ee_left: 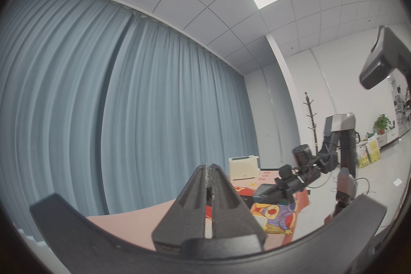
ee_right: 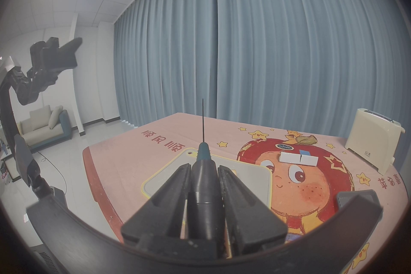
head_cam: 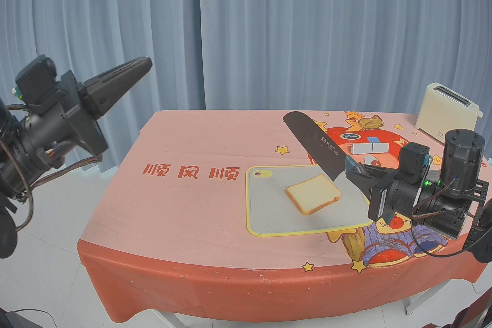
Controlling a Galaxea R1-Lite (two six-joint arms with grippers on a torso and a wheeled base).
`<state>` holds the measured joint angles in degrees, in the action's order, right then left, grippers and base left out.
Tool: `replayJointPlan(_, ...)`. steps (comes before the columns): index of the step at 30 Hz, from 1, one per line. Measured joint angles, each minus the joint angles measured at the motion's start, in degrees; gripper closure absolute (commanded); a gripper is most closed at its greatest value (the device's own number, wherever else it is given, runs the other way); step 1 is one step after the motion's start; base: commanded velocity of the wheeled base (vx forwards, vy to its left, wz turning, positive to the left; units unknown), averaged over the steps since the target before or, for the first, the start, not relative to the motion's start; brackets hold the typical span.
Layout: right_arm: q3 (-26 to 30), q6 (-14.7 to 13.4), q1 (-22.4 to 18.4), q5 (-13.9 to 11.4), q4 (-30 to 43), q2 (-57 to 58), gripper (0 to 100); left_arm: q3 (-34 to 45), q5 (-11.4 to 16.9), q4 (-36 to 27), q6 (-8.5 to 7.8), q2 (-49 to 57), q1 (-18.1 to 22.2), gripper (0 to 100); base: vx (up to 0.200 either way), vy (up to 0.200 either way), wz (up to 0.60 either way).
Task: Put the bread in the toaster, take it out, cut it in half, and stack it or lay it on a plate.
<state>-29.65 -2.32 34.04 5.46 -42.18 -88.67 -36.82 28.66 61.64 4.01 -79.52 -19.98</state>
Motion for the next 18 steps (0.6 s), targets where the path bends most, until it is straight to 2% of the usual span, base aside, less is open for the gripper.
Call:
replayJointPlan(5, 0.0, 0.05, -0.2, -0.1, 0.17, 0.0, 100, -0.15, -3.79, 5.06, 0.41, -6.45, -1.82, 100, 0.0, 0.0, 0.0)
replayJointPlan(10, 0.02, 0.13, -0.27, -0.21, 0.15, -0.63, 100, -1.39, -4.5, 5.61, 0.67, -11.06, -2.8, 100, 0.0, 0.0, 0.0)
replayJointPlan(14, 0.13, 0.33, -0.17, -0.21, 0.22, -1.16, 100, -2.55, -5.81, 5.47, 2.52, -13.47, -3.56, 100, 0.0, 0.0, 0.0)
replayJointPlan(18, 0.29, 0.38, 0.06, -0.21, 0.55, -1.34, 100, -3.93, -6.66, 5.63, 3.32, -15.47, -3.97, 100, 0.0, 0.0, 0.0)
